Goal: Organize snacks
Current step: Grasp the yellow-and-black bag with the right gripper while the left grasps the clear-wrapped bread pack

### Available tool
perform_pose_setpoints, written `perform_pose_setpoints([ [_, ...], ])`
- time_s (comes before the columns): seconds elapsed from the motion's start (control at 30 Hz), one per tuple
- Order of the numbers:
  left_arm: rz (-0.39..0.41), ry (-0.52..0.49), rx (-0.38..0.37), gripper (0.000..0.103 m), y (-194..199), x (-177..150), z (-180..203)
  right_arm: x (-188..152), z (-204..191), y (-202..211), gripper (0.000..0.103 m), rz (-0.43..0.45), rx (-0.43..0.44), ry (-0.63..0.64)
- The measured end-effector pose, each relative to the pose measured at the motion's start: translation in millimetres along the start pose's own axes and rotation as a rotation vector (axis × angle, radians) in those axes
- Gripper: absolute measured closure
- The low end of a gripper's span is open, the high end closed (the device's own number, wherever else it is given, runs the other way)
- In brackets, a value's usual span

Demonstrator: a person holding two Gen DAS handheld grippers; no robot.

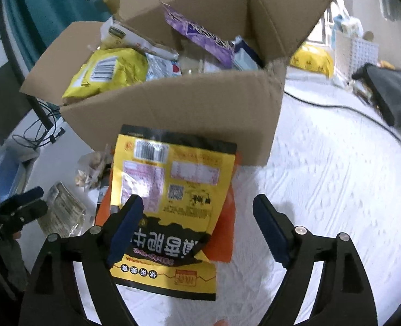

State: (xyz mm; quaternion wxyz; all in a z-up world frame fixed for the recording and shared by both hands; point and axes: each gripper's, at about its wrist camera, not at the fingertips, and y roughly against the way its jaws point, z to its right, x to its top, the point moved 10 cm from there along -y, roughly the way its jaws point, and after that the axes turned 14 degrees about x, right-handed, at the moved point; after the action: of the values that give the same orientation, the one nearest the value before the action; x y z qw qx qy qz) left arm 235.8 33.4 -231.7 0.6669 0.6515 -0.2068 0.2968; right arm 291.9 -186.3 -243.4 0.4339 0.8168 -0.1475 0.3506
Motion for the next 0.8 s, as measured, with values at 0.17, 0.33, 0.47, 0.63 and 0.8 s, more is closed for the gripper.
perform_pose_setpoints([
  [0.17,0.005,-0.011,0.013,0.007,1.1,-3.4,-3.9,-12.1,-1.2,-12.8,0.016,-0.023,0.064,-0.070],
  [0.33,0.012,-0.034,0.064,0.007,1.0,-4.3,-12.1,-15.6,-8.4,-18.8,0.013,-0.022,0.092,-0.110],
  [0.47,-0.028,-0.041,0.063,0.007,-11.2,-12.3,-16.3,-23.5,-23.5,-27.1,0.011,-0.055,0.112,-0.094],
  [0.63,-0.064,0.026,-0.004,0.007,-19.7,-12.7,-19.9,-29.7,-34.8,-37.0,0.005,-0.060,0.032,-0.006],
  [0.8,-0.071,0.014,-0.039,0.009,-18.3,-13.5,-13.1,-34.2,-41.4,-45.0,0.004,-0.103,-0.040,0.064],
])
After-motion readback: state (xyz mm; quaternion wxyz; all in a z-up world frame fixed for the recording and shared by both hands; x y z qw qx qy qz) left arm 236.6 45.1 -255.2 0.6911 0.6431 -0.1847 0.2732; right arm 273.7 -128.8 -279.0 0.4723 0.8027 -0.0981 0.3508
